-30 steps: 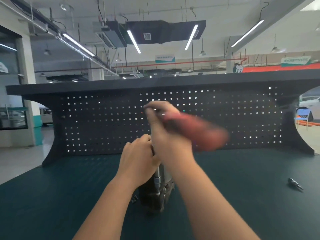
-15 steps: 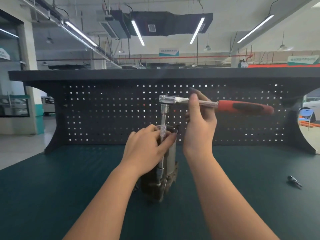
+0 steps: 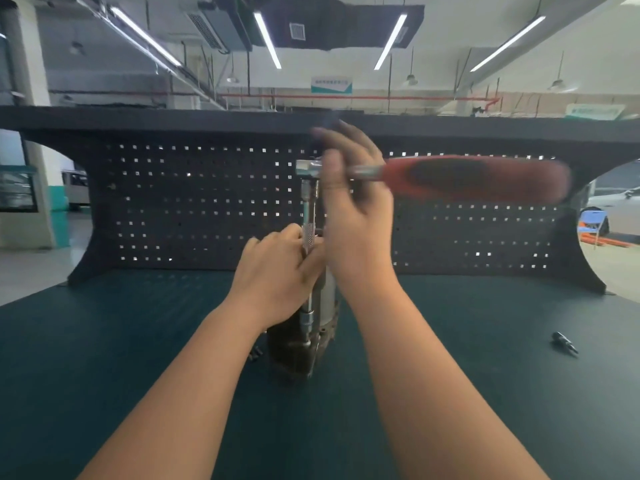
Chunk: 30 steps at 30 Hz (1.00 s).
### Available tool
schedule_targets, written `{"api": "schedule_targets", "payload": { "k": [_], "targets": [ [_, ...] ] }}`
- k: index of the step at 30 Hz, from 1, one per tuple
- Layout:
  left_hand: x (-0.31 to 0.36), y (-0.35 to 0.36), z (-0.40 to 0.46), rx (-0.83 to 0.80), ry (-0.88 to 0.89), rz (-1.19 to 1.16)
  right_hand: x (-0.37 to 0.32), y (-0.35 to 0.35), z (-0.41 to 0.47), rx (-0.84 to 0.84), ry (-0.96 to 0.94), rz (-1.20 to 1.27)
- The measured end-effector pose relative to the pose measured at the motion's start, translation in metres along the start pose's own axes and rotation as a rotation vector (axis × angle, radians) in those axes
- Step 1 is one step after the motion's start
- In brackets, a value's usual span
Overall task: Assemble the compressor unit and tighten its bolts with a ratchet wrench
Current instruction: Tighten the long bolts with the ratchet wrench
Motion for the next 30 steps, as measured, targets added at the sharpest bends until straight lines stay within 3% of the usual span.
{"api": "schedule_targets", "payload": {
  "k": [2, 4, 7, 11, 13, 15, 19, 21, 23, 26, 28, 30],
  "targets": [
    [0.000, 0.001, 0.003, -0.009, 0.015, 0.055, 0.007, -0.012, 0.004, 0.114, 0.275, 0.286],
    [0.000, 0.001, 0.005, -0.009, 0.015, 0.088, 0.012, -0.017, 0.005, 0.161, 0.343, 0.369],
    [0.000, -0.003, 0.001, -0.021, -0.010, 0.009, 0.002, -0.004, -0.001, 0.091, 0.076, 0.262],
    [-0.005, 0.000, -0.002, 0.027, -0.075, -0.039, -0.006, 0.028, -0.016, -0.148, -0.320, -0.281],
    [-0.004, 0.002, -0.002, -0.008, -0.048, -0.009, -0.004, 0.030, -0.015, -0.231, -0.354, -0.388],
    [0.001, 0.000, -0.001, -0.029, -0.042, -0.072, -0.001, 0.022, -0.011, -0.224, -0.287, -0.316],
    [0.003, -0.001, 0.000, -0.001, 0.038, -0.018, 0.005, -0.004, 0.000, -0.029, 0.044, 0.242],
    [-0.001, 0.002, 0.002, -0.011, 0.040, 0.009, 0.012, -0.014, 0.003, 0.122, 0.261, 0.402],
    [-0.003, 0.000, 0.002, -0.005, 0.012, 0.016, 0.015, -0.017, 0.003, 0.162, 0.317, 0.449],
    [-0.004, -0.004, -0.001, 0.043, -0.010, -0.029, 0.003, 0.001, -0.003, 0.014, 0.095, 0.231],
    [-0.008, 0.001, -0.001, 0.106, -0.007, -0.043, -0.002, 0.021, -0.011, -0.134, -0.115, -0.068],
    [-0.014, 0.005, 0.001, 0.029, -0.066, -0.018, -0.002, 0.032, -0.017, -0.229, -0.276, -0.315]
  ]
}}
Point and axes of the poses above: each hand's wrist, its own z-axis towards the middle knuckle, its own y-axis out of the palm, x = y × z, the point moved 1 cm from there along z, towards the middle knuckle, and after that the axes turned 11 degrees about z, right-handed, at the moved point
